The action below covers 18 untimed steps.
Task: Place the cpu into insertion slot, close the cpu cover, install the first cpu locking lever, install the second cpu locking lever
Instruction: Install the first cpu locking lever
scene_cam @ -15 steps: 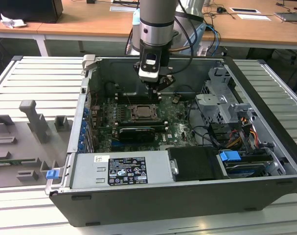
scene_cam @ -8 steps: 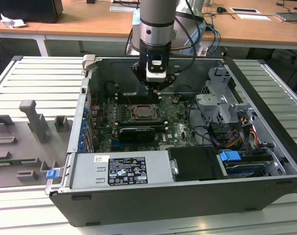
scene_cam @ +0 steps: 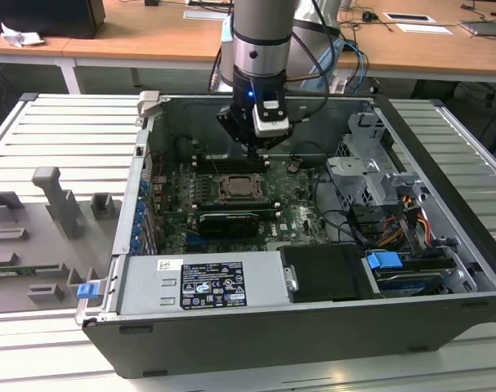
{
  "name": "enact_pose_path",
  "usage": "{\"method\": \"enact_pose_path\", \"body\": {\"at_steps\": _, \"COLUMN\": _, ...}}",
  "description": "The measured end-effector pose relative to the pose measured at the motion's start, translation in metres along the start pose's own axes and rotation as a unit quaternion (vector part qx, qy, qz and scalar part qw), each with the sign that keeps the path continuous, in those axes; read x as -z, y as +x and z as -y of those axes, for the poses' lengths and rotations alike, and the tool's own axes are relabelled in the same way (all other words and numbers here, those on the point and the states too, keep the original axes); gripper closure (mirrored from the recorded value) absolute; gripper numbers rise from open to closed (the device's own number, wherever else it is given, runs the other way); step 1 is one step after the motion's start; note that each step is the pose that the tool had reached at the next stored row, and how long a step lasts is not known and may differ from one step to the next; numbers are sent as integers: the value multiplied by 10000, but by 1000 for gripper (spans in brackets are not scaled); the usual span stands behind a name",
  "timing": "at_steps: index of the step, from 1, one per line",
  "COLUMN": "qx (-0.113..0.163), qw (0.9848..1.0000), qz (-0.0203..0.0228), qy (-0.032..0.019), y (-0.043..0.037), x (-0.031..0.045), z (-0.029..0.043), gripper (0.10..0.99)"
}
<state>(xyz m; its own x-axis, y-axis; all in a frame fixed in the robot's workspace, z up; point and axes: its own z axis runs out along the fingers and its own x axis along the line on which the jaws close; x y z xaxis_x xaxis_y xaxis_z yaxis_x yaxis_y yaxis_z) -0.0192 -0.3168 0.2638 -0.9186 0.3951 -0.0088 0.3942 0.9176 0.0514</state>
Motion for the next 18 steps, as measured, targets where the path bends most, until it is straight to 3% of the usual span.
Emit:
{"method": "enact_pose_path", "body": {"at_steps": 5, "qx": 541, "qw": 9985, "qz": -28, "qy": -5, "y": 0, "x": 0, "z": 0, "gripper": 980}}
{"method": "enact_pose_path", "body": {"at_steps": 9, "qx": 953, "qw": 9954, "qz": -49, "qy": -8, "y": 0, "x": 0, "z": 0, "gripper": 980}}
{"method": "enact_pose_path", "body": {"at_steps": 14, "qx": 1436, "qw": 9896, "qz": -74, "qy": -12, "y": 0, "x": 0, "z": 0, "gripper": 980}}
{"method": "enact_pose_path", "body": {"at_steps": 16, "qx": 1514, "qw": 9884, "qz": -78, "qy": -13, "y": 10, "x": 0, "z": 5, "gripper": 980}}
{"method": "enact_pose_path", "body": {"at_steps": 18, "qx": 1516, "qw": 9884, "qz": -78, "qy": -13, "y": 34, "x": 1, "z": 15, "gripper": 980}}
